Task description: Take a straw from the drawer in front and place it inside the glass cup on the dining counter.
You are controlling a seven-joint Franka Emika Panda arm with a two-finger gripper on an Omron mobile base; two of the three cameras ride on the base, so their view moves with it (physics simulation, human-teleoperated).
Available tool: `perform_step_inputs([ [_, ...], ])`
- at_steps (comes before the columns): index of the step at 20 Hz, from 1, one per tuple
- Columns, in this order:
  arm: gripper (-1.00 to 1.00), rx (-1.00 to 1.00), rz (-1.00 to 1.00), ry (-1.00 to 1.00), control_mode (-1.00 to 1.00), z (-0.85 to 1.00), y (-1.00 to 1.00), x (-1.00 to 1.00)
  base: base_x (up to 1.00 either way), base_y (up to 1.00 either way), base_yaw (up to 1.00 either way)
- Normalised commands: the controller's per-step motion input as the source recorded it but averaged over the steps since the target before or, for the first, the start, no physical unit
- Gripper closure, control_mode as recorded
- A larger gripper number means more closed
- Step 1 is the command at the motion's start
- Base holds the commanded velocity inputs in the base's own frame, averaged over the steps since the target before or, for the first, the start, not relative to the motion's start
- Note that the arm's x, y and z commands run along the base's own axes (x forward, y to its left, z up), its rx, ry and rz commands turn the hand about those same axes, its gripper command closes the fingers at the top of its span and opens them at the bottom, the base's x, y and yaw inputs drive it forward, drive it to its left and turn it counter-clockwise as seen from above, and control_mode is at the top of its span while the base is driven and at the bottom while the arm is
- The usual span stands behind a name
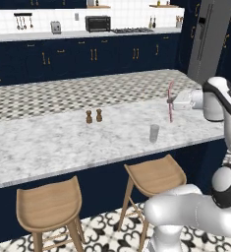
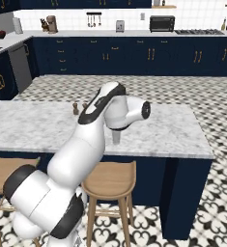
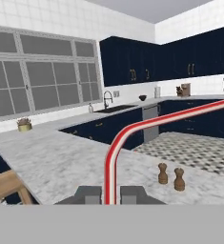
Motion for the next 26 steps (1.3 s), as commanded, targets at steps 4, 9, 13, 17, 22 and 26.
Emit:
perform_step_inputs([
  [4, 1.00, 0.00, 0.00, 0.00, -1.00, 0.00, 0.00, 0.00, 0.00, 0.00, 0.00],
  [9, 1.00, 0.00, 0.00, 0.00, -1.00, 0.00, 0.00, 0.00, 0.00, 0.00, 0.00],
  [13, 1.00, 0.00, 0.00, -0.02, -1.00, -0.07, 0.01, 0.13, 0.00, 0.00, 0.00],
  [17, 1.00, 0.00, 0.00, -0.06, -1.00, -0.20, 0.06, 0.19, 0.00, 0.00, 0.00],
  [22, 1.00, 0.00, 0.00, -0.04, -1.00, -0.26, 0.07, 0.23, 0.00, 0.00, 0.00],
  [26, 1.00, 0.00, 0.00, -0.03, -1.00, -0.32, 0.13, 0.33, 0.00, 0.00, 0.00],
])
